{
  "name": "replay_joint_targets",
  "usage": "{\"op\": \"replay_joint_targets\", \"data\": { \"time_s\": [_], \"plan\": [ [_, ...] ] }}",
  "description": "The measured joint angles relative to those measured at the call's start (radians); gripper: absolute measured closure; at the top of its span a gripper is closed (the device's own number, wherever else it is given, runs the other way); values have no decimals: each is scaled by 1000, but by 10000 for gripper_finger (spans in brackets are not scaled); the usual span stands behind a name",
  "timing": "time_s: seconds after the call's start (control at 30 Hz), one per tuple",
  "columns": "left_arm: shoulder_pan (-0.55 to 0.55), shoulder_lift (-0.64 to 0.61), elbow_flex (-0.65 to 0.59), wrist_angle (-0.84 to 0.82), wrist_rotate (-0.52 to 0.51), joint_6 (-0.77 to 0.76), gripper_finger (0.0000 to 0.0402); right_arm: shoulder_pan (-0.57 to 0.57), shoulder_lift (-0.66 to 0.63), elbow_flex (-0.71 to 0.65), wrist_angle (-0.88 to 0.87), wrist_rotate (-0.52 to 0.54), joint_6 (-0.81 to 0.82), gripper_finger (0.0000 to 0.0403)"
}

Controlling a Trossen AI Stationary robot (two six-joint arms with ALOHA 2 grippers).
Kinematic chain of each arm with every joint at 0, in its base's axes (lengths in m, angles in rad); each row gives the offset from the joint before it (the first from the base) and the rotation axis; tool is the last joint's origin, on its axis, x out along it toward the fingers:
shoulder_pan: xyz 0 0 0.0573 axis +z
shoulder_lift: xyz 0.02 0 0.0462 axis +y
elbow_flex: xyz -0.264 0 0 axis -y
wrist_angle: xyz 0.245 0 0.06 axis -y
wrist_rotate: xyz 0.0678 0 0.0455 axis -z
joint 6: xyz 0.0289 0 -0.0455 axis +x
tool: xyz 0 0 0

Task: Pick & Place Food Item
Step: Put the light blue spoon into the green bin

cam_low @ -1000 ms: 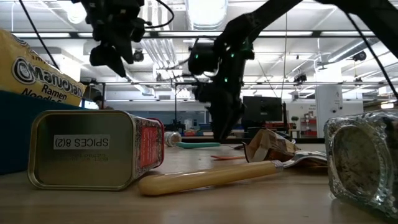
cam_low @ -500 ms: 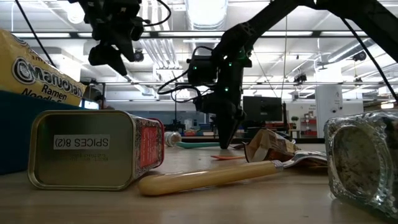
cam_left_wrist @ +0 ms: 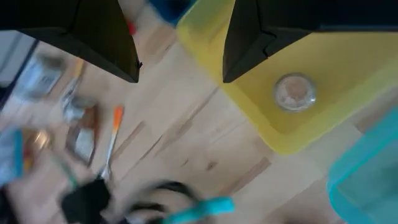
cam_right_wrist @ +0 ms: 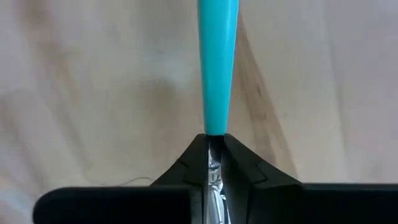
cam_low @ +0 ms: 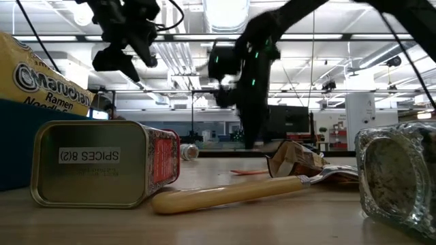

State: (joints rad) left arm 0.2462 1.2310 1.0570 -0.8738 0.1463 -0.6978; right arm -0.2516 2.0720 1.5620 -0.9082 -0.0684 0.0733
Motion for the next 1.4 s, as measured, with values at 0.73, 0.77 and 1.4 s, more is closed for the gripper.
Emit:
{"op": "replay_joint_targets", "data": {
  "time_s": [0.73, 0.77, 1.4],
  "plan": [
    [5, 3, -132, 540, 17, -392, 165, 141, -317, -14, 39, 65, 43, 385],
    [5, 3, -132, 551, 13, -399, 165, 145, -318, -14, 40, 65, 43, 385],
    [4, 4, -133, 604, 26, -412, 165, 184, -320, 22, 151, 72, 84, 385]
  ]
}}
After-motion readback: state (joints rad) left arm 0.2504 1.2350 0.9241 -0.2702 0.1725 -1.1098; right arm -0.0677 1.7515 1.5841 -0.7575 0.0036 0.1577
